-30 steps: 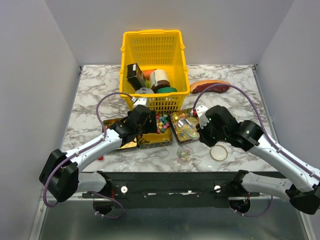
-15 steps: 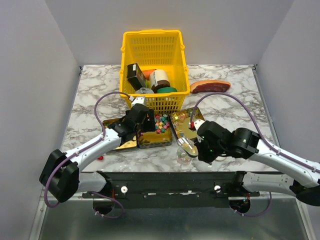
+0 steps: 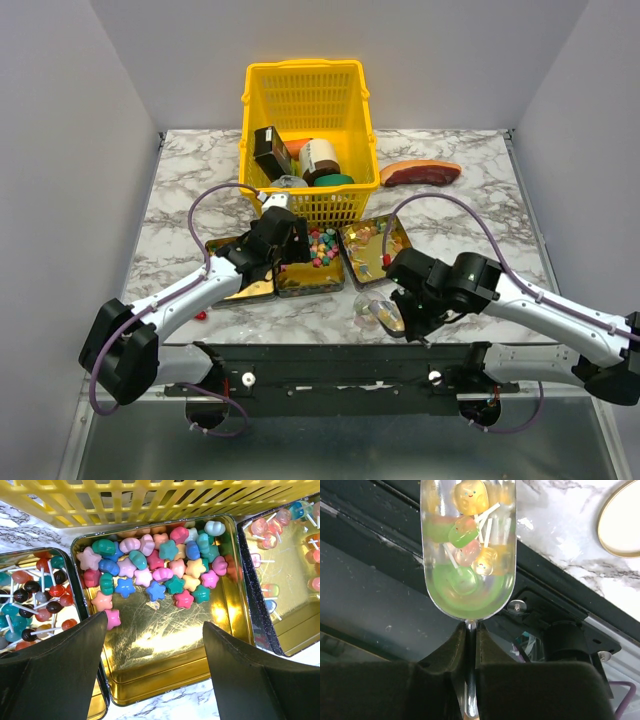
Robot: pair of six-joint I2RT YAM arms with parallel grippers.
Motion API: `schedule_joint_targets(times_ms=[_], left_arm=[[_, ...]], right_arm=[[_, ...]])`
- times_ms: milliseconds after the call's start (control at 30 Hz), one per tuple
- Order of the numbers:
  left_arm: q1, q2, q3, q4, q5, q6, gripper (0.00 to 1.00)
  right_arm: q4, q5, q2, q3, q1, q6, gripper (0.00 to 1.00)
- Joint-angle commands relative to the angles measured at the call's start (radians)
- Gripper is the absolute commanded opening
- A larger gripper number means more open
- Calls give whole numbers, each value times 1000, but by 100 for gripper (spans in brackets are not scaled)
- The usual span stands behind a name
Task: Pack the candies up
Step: Place the fake candies in the packing bottle.
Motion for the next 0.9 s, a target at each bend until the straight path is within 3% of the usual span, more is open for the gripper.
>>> schedule_joint_targets(times_ms=[0,400,867], left_arm=[[6,6,-5,15,14,-4,88],[14,-28,-10,14,21,-7,88],[17,-43,-16,28,40,-11,88]], right_arm=[[-36,-70,24,-14,6,8,1],[-114,-83,165,66,3,-26,1],[-238,-110,210,129,-85,-107,1]])
